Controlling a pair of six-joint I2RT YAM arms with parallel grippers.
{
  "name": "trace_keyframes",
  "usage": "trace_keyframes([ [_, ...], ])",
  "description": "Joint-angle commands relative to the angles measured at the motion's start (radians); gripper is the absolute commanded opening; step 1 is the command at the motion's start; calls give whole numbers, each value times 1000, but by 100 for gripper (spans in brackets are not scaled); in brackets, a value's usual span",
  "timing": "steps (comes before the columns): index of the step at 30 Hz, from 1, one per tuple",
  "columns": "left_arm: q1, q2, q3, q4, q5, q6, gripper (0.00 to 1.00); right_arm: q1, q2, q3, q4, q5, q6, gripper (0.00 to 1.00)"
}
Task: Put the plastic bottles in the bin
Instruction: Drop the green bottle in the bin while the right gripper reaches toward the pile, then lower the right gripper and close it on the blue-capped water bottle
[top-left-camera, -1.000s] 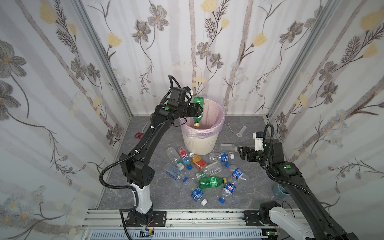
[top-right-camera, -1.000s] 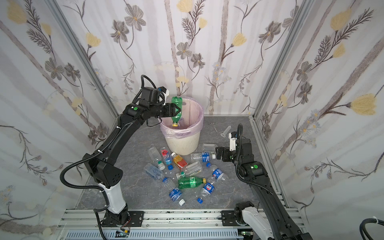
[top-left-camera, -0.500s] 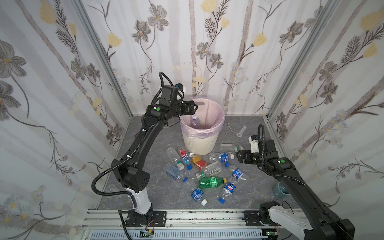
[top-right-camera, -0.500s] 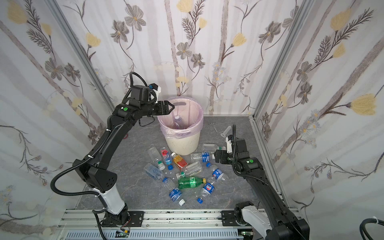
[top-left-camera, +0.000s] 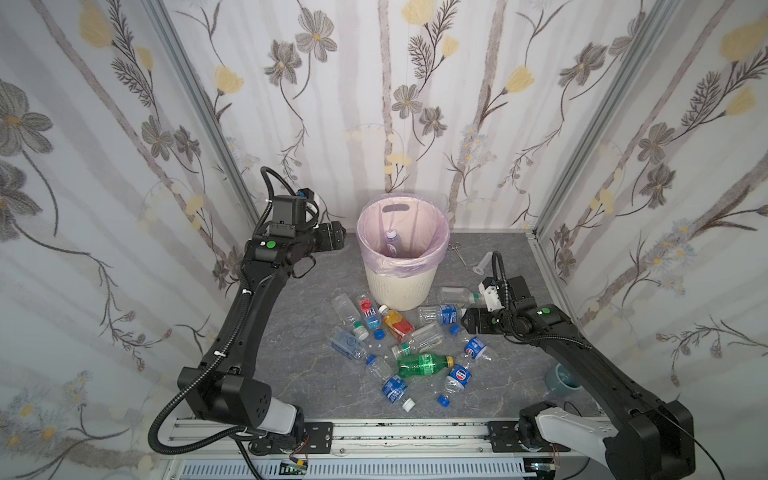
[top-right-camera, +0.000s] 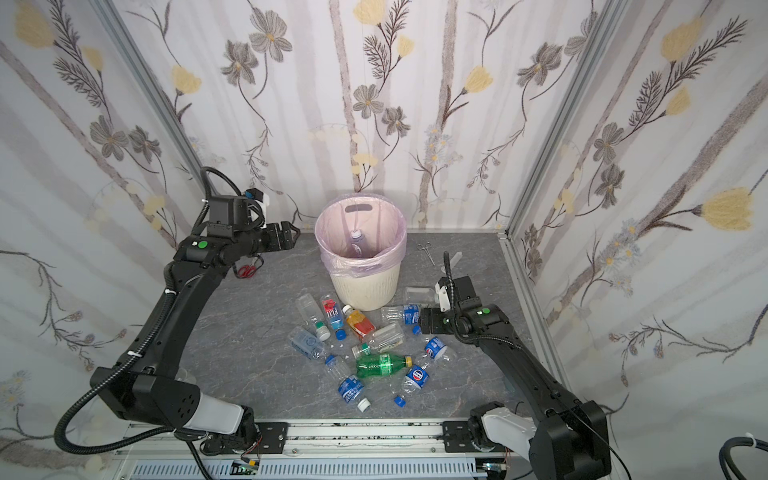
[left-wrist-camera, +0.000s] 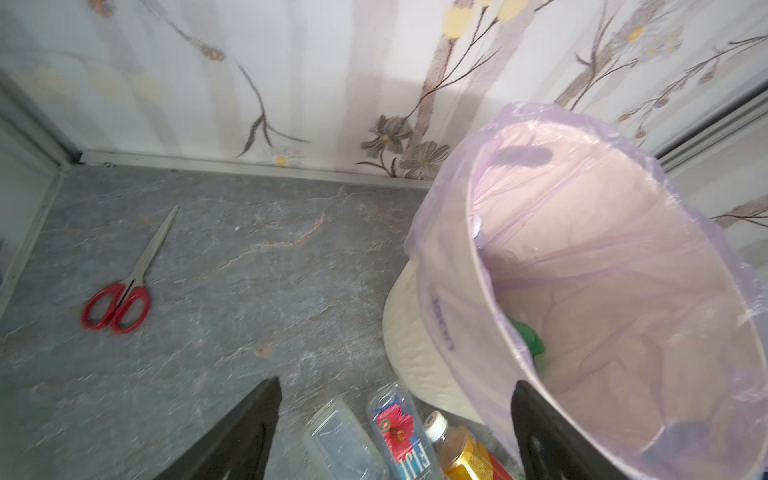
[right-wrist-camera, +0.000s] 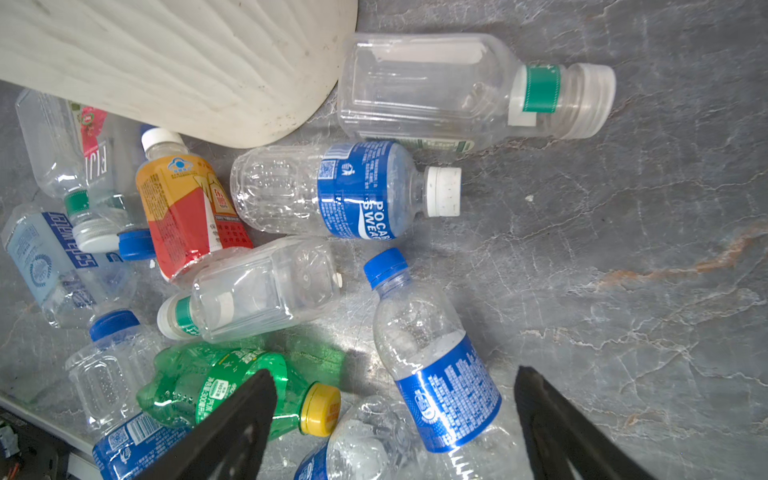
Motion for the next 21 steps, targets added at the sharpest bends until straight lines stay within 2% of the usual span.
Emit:
trace_keyframes([
  [1, 34, -78, -93, 75, -5, 23, 90, 7, 18, -14, -14, 45, 38, 89],
  [4, 77, -149, -177, 93, 26, 16, 96, 8, 41, -33, -5, 69, 65, 86],
  [9, 134, -224, -269, 111, 43, 19, 97, 11, 86, -62, 33, 70, 76, 83],
  [15, 191, -248, -386, 132, 72, 36, 98, 31, 103, -83, 68, 58, 61, 82],
  [21, 208, -251, -424, 161, 92, 30, 98, 43, 112, -103, 80, 68, 60, 82],
])
